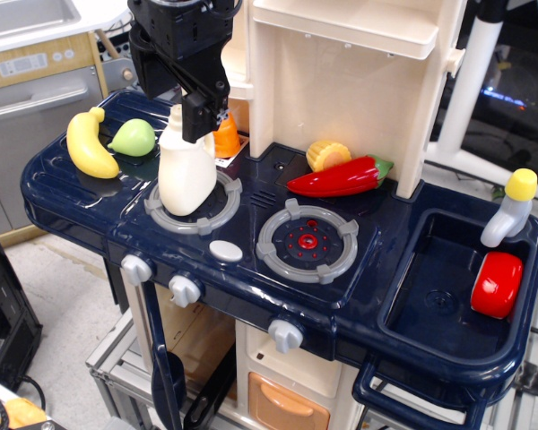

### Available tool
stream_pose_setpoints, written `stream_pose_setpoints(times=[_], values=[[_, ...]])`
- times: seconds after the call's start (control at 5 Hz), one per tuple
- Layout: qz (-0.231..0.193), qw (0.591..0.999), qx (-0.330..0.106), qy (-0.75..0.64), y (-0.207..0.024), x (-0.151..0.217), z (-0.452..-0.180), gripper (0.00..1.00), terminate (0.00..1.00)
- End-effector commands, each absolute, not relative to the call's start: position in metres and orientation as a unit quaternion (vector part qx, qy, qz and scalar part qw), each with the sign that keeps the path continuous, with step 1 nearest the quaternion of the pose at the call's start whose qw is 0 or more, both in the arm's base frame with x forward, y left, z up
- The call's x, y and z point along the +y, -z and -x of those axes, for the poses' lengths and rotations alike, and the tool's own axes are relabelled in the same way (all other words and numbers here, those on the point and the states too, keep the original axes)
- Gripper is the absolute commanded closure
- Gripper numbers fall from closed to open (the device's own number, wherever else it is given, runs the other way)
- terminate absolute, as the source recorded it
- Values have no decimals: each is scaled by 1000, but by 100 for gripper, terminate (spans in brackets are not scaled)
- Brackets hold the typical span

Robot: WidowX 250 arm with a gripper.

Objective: Put detergent in sink

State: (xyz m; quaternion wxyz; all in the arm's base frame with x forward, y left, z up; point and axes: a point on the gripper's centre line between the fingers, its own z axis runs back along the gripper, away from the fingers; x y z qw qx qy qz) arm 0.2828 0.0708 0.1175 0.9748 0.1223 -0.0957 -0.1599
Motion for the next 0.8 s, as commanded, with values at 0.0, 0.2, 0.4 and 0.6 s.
stream_pose_setpoints(times=[0.0, 0.2, 0.4, 0.6], values=[[-106, 972, -133, 160, -109, 75, -290, 0, 0], [-93, 972, -148, 159, -96, 76, -294, 0, 0], [-81, 972, -159, 154, -83, 77, -298, 0, 0], [-76, 977, -152, 130, -79, 68, -299, 100, 0]])
